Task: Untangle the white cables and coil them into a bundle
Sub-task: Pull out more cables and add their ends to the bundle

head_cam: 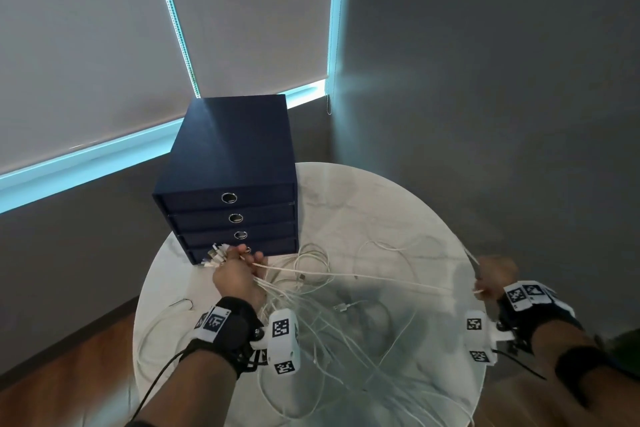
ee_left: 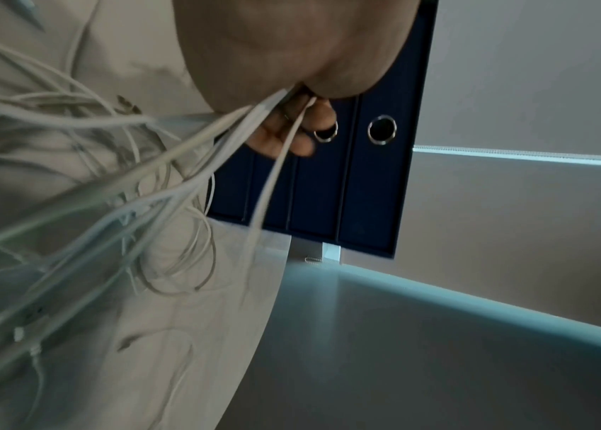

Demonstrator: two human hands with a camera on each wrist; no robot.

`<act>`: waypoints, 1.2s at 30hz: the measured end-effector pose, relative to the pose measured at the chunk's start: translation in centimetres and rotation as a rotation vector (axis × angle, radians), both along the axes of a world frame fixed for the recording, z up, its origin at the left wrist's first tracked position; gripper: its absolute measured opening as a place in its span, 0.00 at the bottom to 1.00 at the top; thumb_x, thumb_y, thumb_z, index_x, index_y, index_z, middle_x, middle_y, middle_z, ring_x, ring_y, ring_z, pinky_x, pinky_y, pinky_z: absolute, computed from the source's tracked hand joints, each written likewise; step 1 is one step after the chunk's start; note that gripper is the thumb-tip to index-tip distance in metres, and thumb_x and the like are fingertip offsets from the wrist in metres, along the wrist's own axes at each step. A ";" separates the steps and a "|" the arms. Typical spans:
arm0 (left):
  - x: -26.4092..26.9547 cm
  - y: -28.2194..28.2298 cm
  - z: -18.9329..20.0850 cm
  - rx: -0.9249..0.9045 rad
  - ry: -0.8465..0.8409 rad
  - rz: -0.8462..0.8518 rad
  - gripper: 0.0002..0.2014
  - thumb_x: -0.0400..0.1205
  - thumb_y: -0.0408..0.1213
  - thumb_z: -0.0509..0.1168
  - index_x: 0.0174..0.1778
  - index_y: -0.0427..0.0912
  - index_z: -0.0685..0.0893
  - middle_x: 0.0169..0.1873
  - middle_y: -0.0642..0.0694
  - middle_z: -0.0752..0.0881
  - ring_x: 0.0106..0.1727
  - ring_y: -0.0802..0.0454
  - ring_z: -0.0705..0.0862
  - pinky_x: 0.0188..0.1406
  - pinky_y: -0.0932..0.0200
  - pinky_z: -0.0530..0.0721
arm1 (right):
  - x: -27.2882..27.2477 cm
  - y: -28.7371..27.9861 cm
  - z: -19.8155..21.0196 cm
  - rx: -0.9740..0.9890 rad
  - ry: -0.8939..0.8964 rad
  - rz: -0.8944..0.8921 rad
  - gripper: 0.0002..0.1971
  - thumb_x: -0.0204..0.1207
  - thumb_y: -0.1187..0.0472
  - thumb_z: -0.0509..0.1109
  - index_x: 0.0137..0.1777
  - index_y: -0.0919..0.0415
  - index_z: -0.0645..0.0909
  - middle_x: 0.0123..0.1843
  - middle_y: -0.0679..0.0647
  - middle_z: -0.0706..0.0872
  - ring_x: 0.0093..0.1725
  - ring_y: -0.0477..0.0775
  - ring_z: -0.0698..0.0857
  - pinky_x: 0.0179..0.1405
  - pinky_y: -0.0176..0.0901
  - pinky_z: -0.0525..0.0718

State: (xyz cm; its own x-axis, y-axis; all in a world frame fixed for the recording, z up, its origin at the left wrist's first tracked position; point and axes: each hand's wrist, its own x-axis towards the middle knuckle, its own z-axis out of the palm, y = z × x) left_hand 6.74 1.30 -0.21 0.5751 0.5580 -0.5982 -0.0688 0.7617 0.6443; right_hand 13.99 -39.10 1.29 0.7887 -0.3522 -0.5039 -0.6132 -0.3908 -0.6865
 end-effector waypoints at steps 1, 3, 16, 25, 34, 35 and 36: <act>0.0 0.3 0.0 -0.029 -0.030 0.005 0.16 0.91 0.38 0.57 0.37 0.42 0.79 0.24 0.49 0.75 0.20 0.55 0.73 0.25 0.61 0.81 | -0.1 -1.2 0.1 -0.096 0.001 0.013 0.18 0.86 0.69 0.56 0.71 0.80 0.73 0.35 0.60 0.76 0.32 0.56 0.77 0.32 0.46 0.83; 0.0 0.8 -0.3 -0.020 -0.064 -0.018 0.16 0.91 0.40 0.56 0.38 0.42 0.79 0.25 0.50 0.70 0.15 0.58 0.66 0.15 0.66 0.69 | -0.5 -3.2 0.5 -0.232 -0.048 -0.020 0.18 0.86 0.67 0.58 0.68 0.82 0.75 0.44 0.69 0.83 0.38 0.59 0.79 0.46 0.53 0.85; 0.2 -3.6 2.8 0.275 -0.224 -0.496 0.16 0.91 0.43 0.57 0.37 0.44 0.76 0.19 0.54 0.63 0.17 0.59 0.59 0.15 0.69 0.56 | -4.8 0.4 0.9 -0.227 0.004 0.253 0.26 0.75 0.46 0.74 0.62 0.67 0.84 0.63 0.66 0.85 0.58 0.61 0.85 0.58 0.51 0.81; 0.7 -7.5 6.4 0.116 -0.342 -0.703 0.18 0.90 0.39 0.57 0.32 0.44 0.72 0.21 0.50 0.63 0.20 0.55 0.63 0.23 0.60 0.69 | -8.0 20.6 2.5 0.373 -0.133 1.049 0.01 0.75 0.63 0.75 0.43 0.59 0.86 0.41 0.52 0.89 0.41 0.47 0.88 0.48 0.40 0.85; -0.6 2.9 3.9 0.121 -0.217 -0.497 0.19 0.91 0.39 0.51 0.32 0.47 0.67 0.21 0.54 0.60 0.17 0.60 0.57 0.10 0.68 0.55 | -8.4 13.4 -1.9 0.109 0.175 0.948 0.25 0.78 0.50 0.73 0.20 0.55 0.76 0.15 0.48 0.73 0.14 0.47 0.71 0.19 0.37 0.70; -0.8 3.7 3.5 0.130 -0.187 -0.489 0.19 0.92 0.39 0.51 0.32 0.48 0.67 0.21 0.54 0.60 0.17 0.60 0.57 0.10 0.69 0.54 | -8.2 12.0 -2.3 0.042 0.212 0.955 0.24 0.78 0.50 0.73 0.21 0.55 0.76 0.15 0.48 0.73 0.14 0.47 0.71 0.19 0.37 0.69; -1.1 4.3 3.2 0.140 -0.161 -0.490 0.19 0.92 0.40 0.51 0.32 0.48 0.67 0.21 0.54 0.60 0.17 0.60 0.57 0.10 0.69 0.53 | -8.0 10.5 -2.8 -0.050 0.245 0.954 0.22 0.77 0.50 0.73 0.23 0.56 0.76 0.16 0.49 0.74 0.15 0.47 0.72 0.19 0.37 0.69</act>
